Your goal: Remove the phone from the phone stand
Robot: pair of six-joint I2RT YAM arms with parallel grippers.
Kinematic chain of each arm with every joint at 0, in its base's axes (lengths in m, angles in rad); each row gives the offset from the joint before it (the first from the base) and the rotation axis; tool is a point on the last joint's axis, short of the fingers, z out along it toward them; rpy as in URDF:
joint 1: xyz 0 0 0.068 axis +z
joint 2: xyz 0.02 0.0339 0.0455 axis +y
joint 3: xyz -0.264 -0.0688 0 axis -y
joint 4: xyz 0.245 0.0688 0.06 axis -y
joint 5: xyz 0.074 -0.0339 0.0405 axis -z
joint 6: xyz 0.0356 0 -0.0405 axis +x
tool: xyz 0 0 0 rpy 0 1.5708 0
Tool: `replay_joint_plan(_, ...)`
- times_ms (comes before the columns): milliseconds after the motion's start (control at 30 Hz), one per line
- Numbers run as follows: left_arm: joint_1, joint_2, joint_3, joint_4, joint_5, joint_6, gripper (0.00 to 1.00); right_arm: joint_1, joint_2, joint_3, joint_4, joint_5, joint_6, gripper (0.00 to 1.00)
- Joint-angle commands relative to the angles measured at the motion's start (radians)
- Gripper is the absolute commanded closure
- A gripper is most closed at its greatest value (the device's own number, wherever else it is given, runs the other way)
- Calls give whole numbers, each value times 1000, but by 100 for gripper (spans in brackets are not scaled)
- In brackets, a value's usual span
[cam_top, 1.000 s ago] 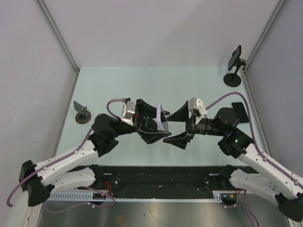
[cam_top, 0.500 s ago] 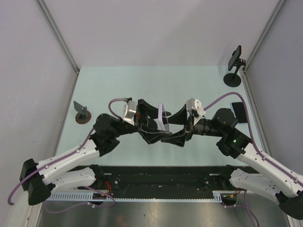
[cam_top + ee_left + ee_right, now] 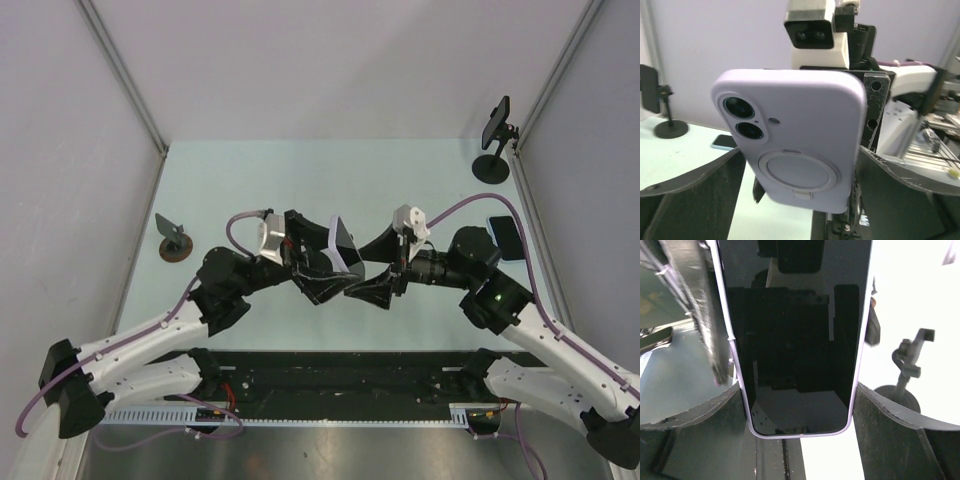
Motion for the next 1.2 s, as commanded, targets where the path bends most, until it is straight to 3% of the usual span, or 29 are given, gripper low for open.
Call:
replay_joint_plan(0,26,-57,-24,22,-136,35,2,-68,-38,22,-23,60,47,100)
replay_joint_plan(200,55,-120,-59,-67,-262,64,0,-154,-49,34,-104,53,64,100)
replay_joint_plan(333,70,-195,-49,-189,-382,92,0,-238,-8,103,-329,220,2,100)
replay_joint_plan(433,72,-240,0,-368,-542,139,0,-295,37,149,-468,376,-18,100)
replay_joint_plan(567,75,-254,123,-669,-696,190,0,-418,124,157,-549,475,-29,100)
replay_joint_plan(700,84,-269,213,-879,-724,227,0,-461,181,158,-578,630,-49,100)
replay_joint_plan(867,157,-255,283,-1070,-742,265,0,-496,248,183,-601,707,-66,100)
replay_joint_plan(1067,406,-214,224,-1085,-563,253,0,-587,382,244,-603,742,-77,100)
replay_joint_plan(1167,443,-203,189,-1069,-598,283,0,-659,471,271,-586,715,-101,100)
